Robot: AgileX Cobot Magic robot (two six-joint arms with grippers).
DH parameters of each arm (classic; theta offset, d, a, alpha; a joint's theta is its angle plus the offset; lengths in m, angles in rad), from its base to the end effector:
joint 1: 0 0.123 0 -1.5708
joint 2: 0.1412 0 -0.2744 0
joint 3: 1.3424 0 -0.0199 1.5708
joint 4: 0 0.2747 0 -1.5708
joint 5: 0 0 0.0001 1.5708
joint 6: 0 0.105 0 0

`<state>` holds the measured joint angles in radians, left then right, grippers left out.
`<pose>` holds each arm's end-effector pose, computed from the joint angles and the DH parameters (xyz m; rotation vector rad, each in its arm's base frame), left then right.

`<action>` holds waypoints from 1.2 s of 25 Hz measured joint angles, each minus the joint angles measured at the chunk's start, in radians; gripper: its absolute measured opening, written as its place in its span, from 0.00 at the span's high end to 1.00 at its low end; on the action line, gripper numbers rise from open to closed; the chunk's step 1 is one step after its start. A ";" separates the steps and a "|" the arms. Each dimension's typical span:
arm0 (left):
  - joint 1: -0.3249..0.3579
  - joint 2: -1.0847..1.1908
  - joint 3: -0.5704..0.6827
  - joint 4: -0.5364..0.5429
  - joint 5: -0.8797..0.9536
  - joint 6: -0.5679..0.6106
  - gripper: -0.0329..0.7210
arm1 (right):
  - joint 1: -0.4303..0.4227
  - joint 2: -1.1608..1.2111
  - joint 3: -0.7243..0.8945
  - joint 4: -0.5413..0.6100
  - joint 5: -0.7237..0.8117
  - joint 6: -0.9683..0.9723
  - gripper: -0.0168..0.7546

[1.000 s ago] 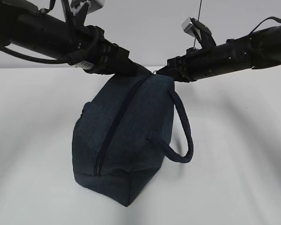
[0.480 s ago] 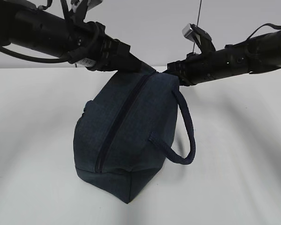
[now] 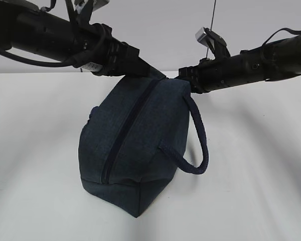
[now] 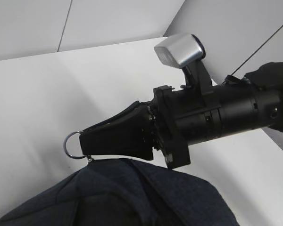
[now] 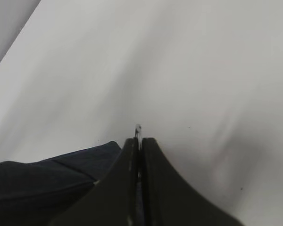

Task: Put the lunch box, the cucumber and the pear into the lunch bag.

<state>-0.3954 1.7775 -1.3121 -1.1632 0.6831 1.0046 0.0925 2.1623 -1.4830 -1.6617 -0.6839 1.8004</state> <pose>0.3661 -0.2188 0.2435 0.7111 2.1612 -0.9383 0.4786 0.1107 0.1397 -0.3510 2.1694 0.8705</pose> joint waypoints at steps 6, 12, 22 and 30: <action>0.000 -0.005 0.000 0.001 -0.013 0.002 0.93 | -0.007 0.013 -0.056 0.002 -0.012 0.000 0.84; 0.000 -0.006 0.000 0.003 -0.096 0.004 0.83 | -0.015 0.013 -0.108 0.000 -0.017 0.000 0.49; 0.000 -0.007 -0.007 0.029 -0.248 0.007 0.31 | -0.015 -0.114 -0.107 -0.179 0.035 0.041 0.43; 0.040 -0.057 -0.007 0.115 -0.251 0.008 0.30 | -0.017 -0.214 -0.107 -0.179 0.044 0.072 0.43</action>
<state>-0.3554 1.7204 -1.3194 -1.0485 0.4320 1.0124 0.0758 1.9479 -1.5905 -1.8406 -0.6394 1.8729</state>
